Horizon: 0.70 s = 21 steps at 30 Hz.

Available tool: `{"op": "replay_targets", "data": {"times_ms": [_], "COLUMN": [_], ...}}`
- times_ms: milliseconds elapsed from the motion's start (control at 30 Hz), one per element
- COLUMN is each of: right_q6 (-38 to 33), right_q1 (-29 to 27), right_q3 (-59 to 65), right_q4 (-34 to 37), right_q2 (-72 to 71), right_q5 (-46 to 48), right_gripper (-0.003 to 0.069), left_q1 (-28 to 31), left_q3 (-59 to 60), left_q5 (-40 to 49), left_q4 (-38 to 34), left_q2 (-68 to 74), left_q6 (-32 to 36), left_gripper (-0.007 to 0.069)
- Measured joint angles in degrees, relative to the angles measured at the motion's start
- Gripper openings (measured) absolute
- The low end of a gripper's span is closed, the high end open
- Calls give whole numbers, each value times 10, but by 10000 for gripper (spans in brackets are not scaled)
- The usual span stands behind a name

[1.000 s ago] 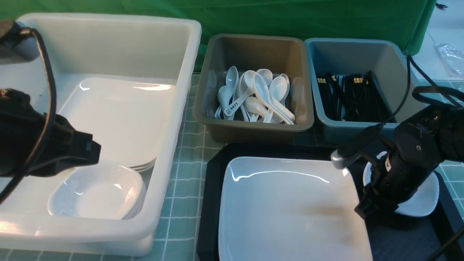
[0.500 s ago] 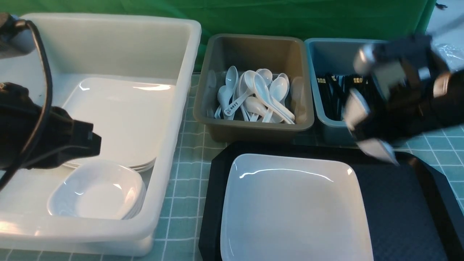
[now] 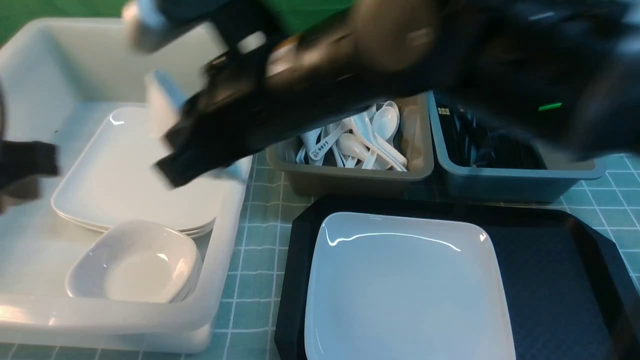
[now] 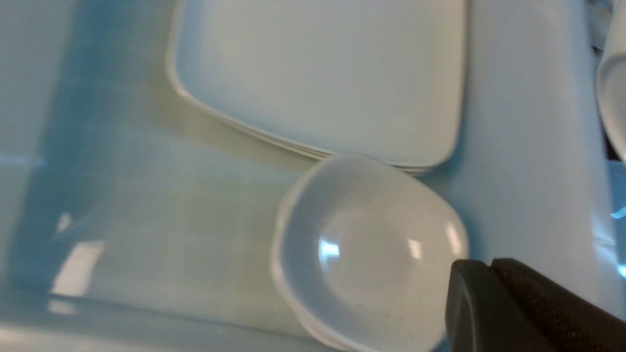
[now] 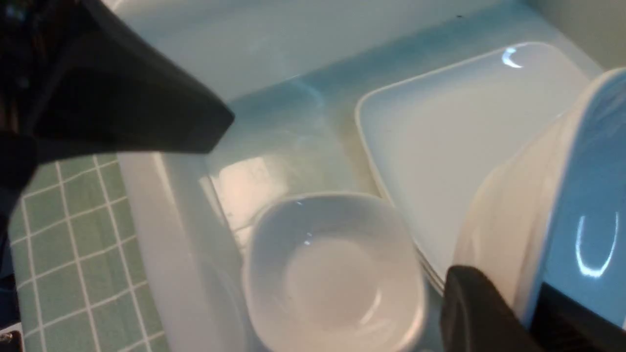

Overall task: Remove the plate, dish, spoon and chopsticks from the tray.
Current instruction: Use the right arm to put the small plate into the large storage box on the left

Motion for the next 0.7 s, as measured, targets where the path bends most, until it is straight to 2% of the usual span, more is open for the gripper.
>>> {"op": "replay_targets", "data": {"times_ms": [133, 333, 433, 500, 533, 567, 700], "right_q6": [0, -15, -19, -19, -19, -19, -8], "right_q1": [25, 47, 53, 55, 55, 55, 55], "right_q3": [-57, -75, -78, -79, -80, -80, -80], "right_q4": [0, -3, -4, -4, -3, -3, -3], "right_q2": [78, 142, 153, 155, 155, 155, 148], "right_q5": [14, 17, 11, 14, 21, 23, 67], "right_gripper": [60, 63, 87, 129, 203, 225, 484], "left_q1": [0, 0, 0, 0, 0, 0, 0], "left_q3": [0, 0, 0, 1, 1, 1, 1], "left_q5": [17, 32, 33, 33, 33, 33, 35], "left_q4": [33, 24, 23, 21, 20, 20, 11], "left_q2": [-37, -50, -50, -50, -50, -50, -50], "left_q6": [-29, -29, -29, -29, -29, -29, -24], "left_gripper": [10, 10, 10, 10, 10, 10, 10]}}
